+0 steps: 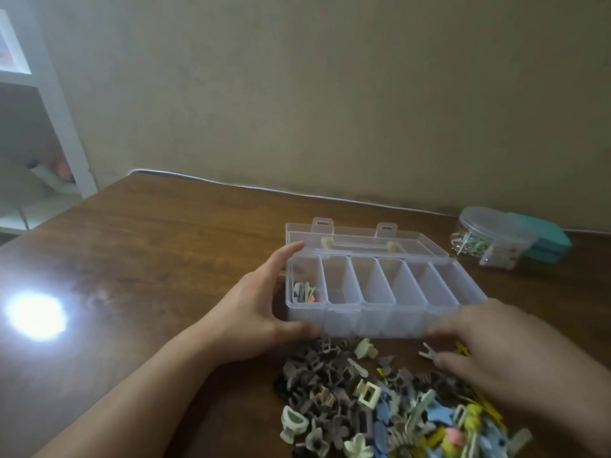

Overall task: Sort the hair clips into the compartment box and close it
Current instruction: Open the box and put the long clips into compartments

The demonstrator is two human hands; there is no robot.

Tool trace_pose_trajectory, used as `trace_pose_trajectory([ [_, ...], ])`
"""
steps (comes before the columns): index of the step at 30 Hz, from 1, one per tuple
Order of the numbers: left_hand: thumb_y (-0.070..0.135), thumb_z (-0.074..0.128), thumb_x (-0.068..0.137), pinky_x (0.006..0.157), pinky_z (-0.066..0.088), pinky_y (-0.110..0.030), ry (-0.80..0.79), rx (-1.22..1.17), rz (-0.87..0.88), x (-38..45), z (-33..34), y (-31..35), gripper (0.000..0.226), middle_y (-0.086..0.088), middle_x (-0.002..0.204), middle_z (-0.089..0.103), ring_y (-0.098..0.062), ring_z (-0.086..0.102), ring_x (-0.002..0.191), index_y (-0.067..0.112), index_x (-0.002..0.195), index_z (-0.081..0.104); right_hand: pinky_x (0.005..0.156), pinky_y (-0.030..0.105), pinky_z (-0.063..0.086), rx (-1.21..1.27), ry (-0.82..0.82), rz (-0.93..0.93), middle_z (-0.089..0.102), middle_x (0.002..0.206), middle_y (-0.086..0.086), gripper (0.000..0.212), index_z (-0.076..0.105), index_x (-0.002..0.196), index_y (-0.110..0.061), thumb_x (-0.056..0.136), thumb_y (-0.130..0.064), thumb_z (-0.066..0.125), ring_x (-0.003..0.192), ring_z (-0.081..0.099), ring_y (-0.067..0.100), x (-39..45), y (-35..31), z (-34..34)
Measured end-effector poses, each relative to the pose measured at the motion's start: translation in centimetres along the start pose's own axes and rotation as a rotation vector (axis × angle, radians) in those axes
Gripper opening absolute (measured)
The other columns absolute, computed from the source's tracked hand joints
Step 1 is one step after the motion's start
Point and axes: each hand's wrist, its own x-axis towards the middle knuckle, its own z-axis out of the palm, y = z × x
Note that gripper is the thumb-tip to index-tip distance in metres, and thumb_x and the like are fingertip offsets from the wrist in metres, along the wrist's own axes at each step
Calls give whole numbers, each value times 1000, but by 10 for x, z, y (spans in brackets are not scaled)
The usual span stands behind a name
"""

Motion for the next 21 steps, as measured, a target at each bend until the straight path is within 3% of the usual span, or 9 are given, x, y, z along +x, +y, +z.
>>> trace_pose_trajectory([
  [3,46,88,65,97,36,-10,5,17,-7,0,0,1,109,34,135,42,16,43,121,60,145,15,83,29,54,-90,47,-30,63,113,-21,38,53,124,-49,90,-34,57,102,60,6,7,-7,10],
  [8,46,88,65,107,39,-23,12,8,-12,-2,-1,3,109,24,146,44,5,43,132,61,144,16,79,27,53,-156,61,-45,63,108,-19,27,56,111,-51,91,-33,54,97,60,7,8,-8,9],
  [10,44,88,66,104,37,-19,11,12,-7,-2,-1,3,109,22,147,44,6,42,131,59,145,15,73,20,51,-29,96,-60,63,96,-25,11,56,92,-52,89,-43,59,84,60,0,0,-10,-3],
  [12,43,88,66,101,35,-16,15,18,-4,-2,-1,4,110,21,148,43,6,41,130,57,147,14,58,16,50,194,177,-106,64,75,-25,10,57,80,-53,78,-50,67,68,62,-2,-8,-15,-21],
  [15,43,88,67,101,34,-15,11,15,4,-1,-1,5,111,21,148,42,7,41,129,55,148,14,41,10,44,634,479,-221,67,72,-21,12,68,79,-44,67,-43,71,54,62,6,-4,-35,-42],
  [18,43,88,66,102,35,-13,8,13,15,-1,0,4,110,26,143,43,10,43,127,53,149,15,47,7,43,792,619,-293,70,78,-19,11,71,80,-32,74,-26,78,64,64,5,24,-60,-39],
  [21,42,88,67,102,37,-14,3,7,19,-1,-1,3,109,31,136,43,14,46,121,53,148,16,61,11,48,777,554,-304,70,84,-17,10,71,84,-30,80,-23,76,80,64,2,55,-75,-21],
])
